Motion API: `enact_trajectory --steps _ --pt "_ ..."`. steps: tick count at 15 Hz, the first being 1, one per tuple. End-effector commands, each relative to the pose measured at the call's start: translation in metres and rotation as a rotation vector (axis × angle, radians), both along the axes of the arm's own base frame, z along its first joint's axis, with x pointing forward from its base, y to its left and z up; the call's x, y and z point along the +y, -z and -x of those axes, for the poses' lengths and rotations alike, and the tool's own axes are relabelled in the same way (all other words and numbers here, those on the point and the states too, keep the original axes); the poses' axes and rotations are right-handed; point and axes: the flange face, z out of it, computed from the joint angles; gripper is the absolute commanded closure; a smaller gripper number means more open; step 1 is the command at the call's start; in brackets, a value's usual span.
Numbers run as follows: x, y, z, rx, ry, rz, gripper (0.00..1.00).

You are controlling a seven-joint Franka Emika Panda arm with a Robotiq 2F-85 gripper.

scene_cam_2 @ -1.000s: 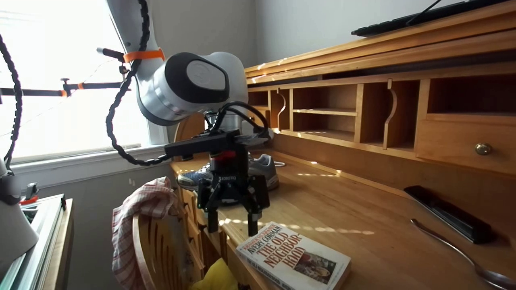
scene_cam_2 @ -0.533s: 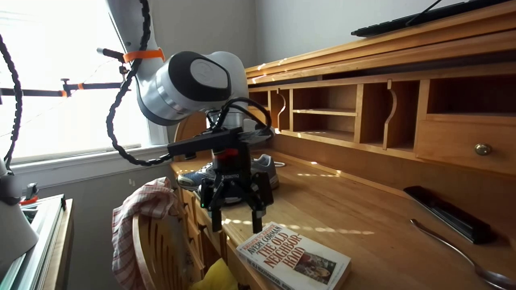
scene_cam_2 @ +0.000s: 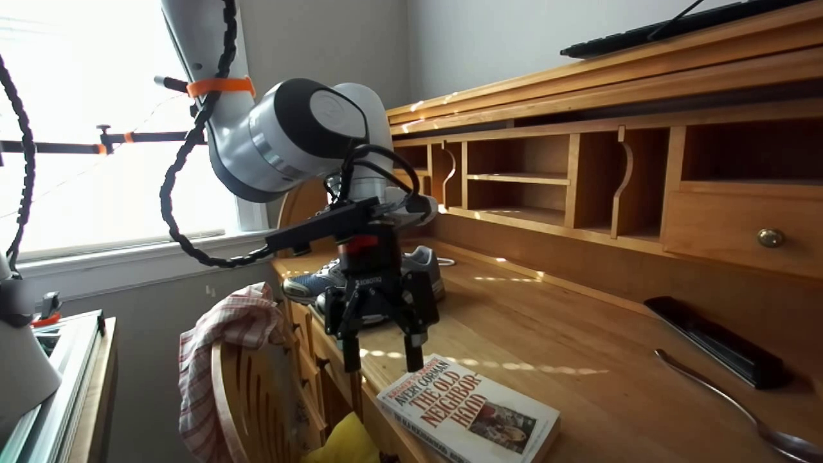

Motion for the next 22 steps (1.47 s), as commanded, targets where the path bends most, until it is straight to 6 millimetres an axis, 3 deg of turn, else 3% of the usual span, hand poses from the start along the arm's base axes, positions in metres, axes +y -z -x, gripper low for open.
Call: enact_trajectory --steps 1,16,22 --pt "0.000 0.000 0.007 -0.021 0.030 0.037 0.00" --pt "0.010 0.016 0.022 -0.120 0.073 0.122 0.00" --pt "0.011 0.031 0.027 -0.140 0.070 0.135 0.00"
